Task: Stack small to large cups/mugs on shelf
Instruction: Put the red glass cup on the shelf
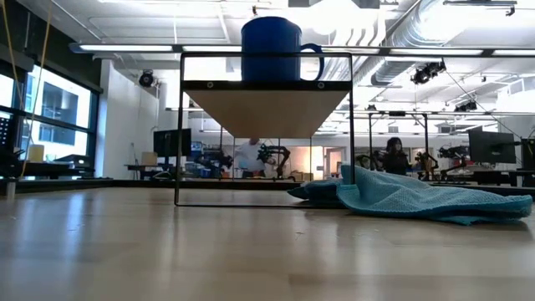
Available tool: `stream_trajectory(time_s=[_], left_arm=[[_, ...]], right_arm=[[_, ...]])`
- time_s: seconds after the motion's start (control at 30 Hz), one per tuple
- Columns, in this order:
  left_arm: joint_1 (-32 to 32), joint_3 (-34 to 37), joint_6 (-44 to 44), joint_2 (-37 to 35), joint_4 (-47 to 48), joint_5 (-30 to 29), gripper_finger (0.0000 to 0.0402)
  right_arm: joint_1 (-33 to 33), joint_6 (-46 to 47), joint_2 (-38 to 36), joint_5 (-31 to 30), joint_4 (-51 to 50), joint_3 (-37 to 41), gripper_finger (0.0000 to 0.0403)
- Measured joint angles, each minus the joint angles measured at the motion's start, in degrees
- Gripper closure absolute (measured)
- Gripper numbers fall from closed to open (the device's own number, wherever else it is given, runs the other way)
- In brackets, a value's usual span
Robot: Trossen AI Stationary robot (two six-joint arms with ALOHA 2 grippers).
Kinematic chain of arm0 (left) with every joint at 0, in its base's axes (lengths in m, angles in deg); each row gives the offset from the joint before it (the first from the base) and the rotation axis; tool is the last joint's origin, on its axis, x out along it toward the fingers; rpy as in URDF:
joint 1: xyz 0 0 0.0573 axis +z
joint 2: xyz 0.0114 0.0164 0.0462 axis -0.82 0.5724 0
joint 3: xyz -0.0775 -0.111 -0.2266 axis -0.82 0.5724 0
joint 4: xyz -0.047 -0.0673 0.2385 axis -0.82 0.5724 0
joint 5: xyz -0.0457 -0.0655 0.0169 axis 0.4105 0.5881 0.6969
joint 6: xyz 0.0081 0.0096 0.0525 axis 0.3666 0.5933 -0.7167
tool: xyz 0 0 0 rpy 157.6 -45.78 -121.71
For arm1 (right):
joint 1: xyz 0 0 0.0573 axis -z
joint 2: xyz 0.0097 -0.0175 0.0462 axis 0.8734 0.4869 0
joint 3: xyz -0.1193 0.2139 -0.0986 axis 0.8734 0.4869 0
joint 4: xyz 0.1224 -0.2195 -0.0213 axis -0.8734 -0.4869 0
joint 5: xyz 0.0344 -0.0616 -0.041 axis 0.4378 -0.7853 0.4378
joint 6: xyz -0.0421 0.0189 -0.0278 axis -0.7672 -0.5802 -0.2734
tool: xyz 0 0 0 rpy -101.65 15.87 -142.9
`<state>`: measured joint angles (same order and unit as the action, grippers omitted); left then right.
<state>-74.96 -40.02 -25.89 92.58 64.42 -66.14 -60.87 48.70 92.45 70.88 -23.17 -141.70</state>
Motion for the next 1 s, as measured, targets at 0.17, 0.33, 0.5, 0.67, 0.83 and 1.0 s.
stream_trajectory(time_s=[0.17, 0.33, 0.5, 0.67, 0.83, 1.0], left_arm=[[0.0, -3.3, -5.4, 0.0, 0.0, 2.0, 0.0401], [0.0, -6.3, -10.4, 0.0, 0.4, 6.2, 0.0401], [0.0, -9.5, -15.0, 0.0, 2.0, 10.0, 0.0401], [0.0, -12.9, -19.3, 0.0, 2.3, 11.7, 0.0401], [-0.6, -16.3, -19.5, 0.0, 4.7, 13.6, 0.0401], [-6.4, -17.7, -18.8, 0.0, 8.7, 12.4, 0.0401]], right_arm=[[0.0, -1.0, 1.2, 0.0, 2.6, 0.0, 0.0284], [0.0, -2.5, 1.2, 0.1, 7.6, 0.0, 0.0284], [0.0, -3.0, 1.2, 0.1, 10.1, 0.0, 0.0284], [0.0, -2.1, 1.2, 0.1, 10.4, 0.0, 0.0284], [0.0, -1.4, 1.2, 0.1, 12.7, 0.0, 0.0284], [0.0, -1.4, 1.2, 0.1, 14.1, 0.0, 0.0284]])
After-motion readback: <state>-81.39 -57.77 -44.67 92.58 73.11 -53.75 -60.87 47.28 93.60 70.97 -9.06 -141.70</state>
